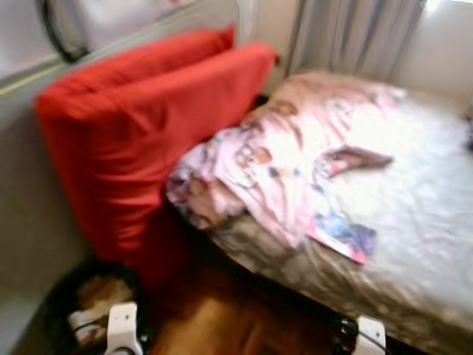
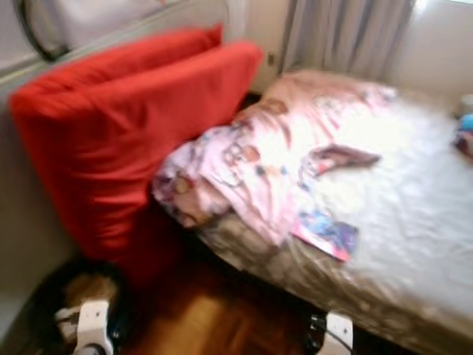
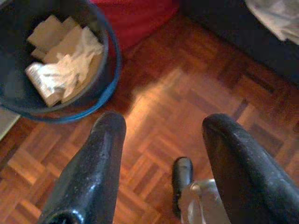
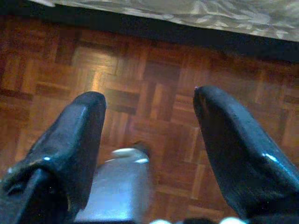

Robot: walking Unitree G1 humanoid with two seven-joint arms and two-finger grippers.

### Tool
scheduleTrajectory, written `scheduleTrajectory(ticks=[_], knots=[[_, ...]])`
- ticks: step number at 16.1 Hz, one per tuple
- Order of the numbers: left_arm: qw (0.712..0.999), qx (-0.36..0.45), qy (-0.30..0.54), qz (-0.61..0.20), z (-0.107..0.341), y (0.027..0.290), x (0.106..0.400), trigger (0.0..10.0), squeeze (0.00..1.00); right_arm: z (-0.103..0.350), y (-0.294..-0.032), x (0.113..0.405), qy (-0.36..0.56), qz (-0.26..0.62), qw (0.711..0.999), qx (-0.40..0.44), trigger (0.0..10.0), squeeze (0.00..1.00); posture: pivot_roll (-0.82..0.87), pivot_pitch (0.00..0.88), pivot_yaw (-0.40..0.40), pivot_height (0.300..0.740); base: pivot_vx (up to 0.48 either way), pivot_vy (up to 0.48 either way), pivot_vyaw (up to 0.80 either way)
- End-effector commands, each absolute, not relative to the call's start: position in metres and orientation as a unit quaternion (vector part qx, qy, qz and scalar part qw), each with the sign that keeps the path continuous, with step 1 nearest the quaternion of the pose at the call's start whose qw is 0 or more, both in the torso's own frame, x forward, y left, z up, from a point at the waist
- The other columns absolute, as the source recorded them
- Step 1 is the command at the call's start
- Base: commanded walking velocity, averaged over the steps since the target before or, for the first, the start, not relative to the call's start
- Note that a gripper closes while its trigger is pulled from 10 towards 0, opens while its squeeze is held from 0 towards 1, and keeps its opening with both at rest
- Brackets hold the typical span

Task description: Clean up the room

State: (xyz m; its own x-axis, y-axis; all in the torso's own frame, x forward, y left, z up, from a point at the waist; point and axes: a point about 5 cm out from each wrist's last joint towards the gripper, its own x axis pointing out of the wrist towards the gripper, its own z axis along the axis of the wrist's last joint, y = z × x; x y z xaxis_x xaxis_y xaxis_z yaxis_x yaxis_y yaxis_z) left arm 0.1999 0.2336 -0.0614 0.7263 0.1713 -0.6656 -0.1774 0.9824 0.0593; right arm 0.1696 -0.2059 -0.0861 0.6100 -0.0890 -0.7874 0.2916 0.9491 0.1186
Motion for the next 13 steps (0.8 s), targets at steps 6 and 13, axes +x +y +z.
scheduleTrajectory(ticks=[6,13], knots=[[0.926,-0.002,0.368,0.085,-0.065,0.229,0.197,10.0,0.0,-0.089,-0.216,0.159,0.438,-0.116,0.884,0.111,10.0,0.0,0.06,0.03,-0.017,0.74,0.0,-0.344,0.0],[0.927,-0.001,0.367,0.08,-0.064,0.227,0.198,10.0,0.0,-0.085,-0.195,0.177,0.435,-0.106,0.887,0.112,10.0,0.0,0.06,0.012,-0.012,0.74,0.0,-0.343,0.0]])
